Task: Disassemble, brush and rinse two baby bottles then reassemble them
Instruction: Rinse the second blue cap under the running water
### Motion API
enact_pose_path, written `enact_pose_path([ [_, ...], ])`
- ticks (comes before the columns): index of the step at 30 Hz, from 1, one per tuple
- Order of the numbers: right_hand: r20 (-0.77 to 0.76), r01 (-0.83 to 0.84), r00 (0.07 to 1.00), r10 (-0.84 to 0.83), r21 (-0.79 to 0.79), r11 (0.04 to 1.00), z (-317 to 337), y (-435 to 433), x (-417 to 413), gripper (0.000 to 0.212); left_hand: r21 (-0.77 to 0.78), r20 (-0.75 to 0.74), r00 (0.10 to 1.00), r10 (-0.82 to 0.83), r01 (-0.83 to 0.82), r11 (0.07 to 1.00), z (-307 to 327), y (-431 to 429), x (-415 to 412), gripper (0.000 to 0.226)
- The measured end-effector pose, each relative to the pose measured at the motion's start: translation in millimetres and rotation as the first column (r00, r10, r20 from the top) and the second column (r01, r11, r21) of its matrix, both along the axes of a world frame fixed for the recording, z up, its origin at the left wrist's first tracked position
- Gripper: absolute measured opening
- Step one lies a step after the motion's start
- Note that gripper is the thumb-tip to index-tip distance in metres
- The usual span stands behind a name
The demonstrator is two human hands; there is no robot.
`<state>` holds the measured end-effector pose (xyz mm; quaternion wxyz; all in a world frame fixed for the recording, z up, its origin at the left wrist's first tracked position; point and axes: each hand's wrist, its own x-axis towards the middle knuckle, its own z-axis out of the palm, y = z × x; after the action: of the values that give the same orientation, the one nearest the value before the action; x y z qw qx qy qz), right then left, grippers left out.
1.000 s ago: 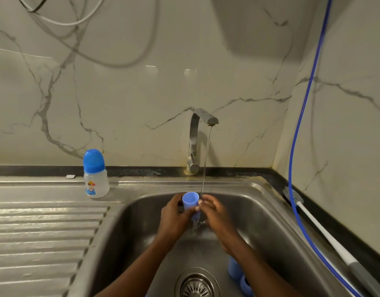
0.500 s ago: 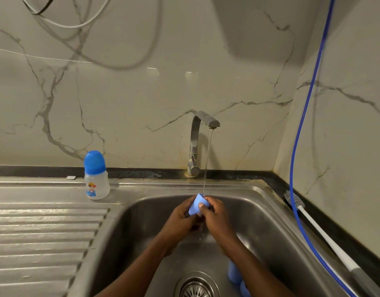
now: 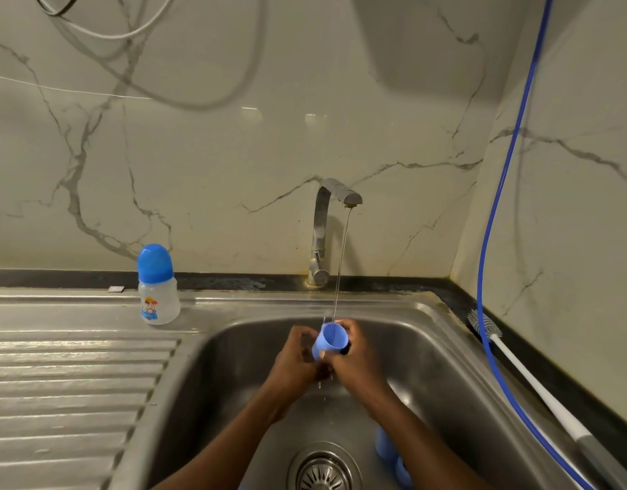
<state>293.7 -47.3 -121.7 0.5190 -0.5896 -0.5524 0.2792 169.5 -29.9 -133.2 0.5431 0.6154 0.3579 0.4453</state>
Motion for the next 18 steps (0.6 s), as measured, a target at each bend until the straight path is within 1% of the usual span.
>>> enact_pose_path([
  [2, -0.039, 0.034, 0.999, -0.033, 0.012, 0.999, 3.0, 4.4, 2.4, 0.047, 0.02, 0.024, 1.0, -0.005, 0.005, 1.0, 2.3, 2.8, 0.4, 0.039],
  [4, -0.027, 0.026, 0.999, -0.025, 0.022, 0.999, 6.0, 6.2, 0.7, 0.05, 0.016, 0.027, 1.0, 0.0, -0.001, 1.0, 2.1, 3.6, 0.6, 0.031],
  [6, -0.036, -0.026, 0.999, 0.025, -0.037, 0.999, 3.3, 4.9, -1.3, 0.047, -0.025, -0.014, 0.999, 0.04, -0.041, 0.999, -1.9, 4.7, 0.3, 0.022],
  [7, -0.064, -0.024, 0.998, 0.02, -0.061, 0.998, 3.0, 4.0, -1.3, 0.045, -0.038, -0.027, 0.998, 0.063, -0.064, 0.997, -2.6, 5.6, 0.1, 0.022],
  [8, -0.088, -0.005, 0.996, 0.0, -0.06, 0.998, 4.4, 3.3, -1.0, 0.044, -0.038, -0.021, 0.996, 0.084, -0.085, 0.996, -2.1, 6.0, -0.1, 0.024],
  [10, -0.106, 0.041, 0.994, -0.042, -0.011, 0.999, 5.0, 5.7, 1.1, 0.042, -0.029, 0.006, 0.994, 0.105, -0.104, 0.994, -0.5, 7.4, 1.0, 0.029],
  [13, -0.106, 0.034, 0.994, -0.038, -0.039, 0.999, 4.2, 3.3, 1.3, 0.035, -0.053, -0.066, 0.995, 0.072, -0.076, 0.996, -2.8, 2.4, 4.4, 0.035],
  [14, -0.088, 0.03, 0.996, -0.034, -0.045, 0.999, 2.9, 2.9, 1.3, 0.034, -0.062, -0.07, 0.997, 0.04, -0.045, 0.997, -3.5, 0.0, 5.2, 0.034],
  [16, -0.045, 0.053, 0.998, -0.054, -0.007, 0.999, 2.9, 5.7, 2.3, 0.039, -0.055, -0.023, 1.0, -0.02, 0.019, 0.998, -3.0, -1.7, 7.5, 0.024],
  [18, -0.01, 0.065, 0.998, -0.066, -0.04, 0.997, 2.8, 8.0, 0.7, 0.052, -0.051, -0.031, 0.999, -0.028, 0.026, 0.998, -1.1, -1.8, 7.3, 0.023],
])
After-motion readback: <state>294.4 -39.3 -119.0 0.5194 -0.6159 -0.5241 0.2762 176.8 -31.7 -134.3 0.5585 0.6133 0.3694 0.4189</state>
